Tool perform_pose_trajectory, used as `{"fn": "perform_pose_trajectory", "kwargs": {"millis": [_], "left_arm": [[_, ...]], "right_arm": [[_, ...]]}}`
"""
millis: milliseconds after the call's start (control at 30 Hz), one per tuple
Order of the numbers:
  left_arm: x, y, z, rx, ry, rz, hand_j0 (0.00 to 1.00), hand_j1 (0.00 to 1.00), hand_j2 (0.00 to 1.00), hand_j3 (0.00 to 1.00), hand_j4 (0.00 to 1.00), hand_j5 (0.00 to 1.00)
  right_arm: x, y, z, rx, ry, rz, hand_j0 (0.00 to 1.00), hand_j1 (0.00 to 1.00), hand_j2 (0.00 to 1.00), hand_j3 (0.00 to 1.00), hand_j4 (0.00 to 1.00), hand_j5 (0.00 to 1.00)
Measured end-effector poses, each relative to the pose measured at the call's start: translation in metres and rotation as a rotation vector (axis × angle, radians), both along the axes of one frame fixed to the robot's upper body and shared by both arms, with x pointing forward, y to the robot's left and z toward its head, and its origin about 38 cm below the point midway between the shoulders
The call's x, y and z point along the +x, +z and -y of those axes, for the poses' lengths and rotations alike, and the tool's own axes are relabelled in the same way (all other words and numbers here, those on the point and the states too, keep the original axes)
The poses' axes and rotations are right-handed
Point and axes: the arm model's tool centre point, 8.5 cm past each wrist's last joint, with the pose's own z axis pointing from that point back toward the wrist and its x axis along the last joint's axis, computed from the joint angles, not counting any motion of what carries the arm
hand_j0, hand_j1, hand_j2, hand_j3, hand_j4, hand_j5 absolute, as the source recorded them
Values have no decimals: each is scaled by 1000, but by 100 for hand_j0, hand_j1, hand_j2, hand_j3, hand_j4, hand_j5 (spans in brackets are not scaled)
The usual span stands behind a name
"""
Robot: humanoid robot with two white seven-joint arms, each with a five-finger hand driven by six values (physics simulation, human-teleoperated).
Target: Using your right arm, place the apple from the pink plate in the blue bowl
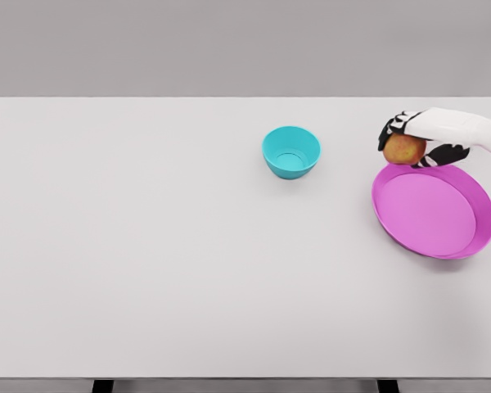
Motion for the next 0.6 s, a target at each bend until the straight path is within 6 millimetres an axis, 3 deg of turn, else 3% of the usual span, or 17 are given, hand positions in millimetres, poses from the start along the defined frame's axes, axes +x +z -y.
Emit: {"fn": "perform_pose_trajectory", "kwargs": {"millis": [400, 600], "left_arm": [[0, 0, 0, 0, 0, 0, 100, 100, 100, 100, 100, 100], [0, 0, 0, 0, 0, 0, 100, 100, 100, 100, 100, 100]], "right_arm": [[30, 12, -79, 86, 95, 56, 40, 40, 40, 40, 40, 40], [50, -1, -103, 62, 68, 37, 40, 40, 40, 40, 40, 40]]}}
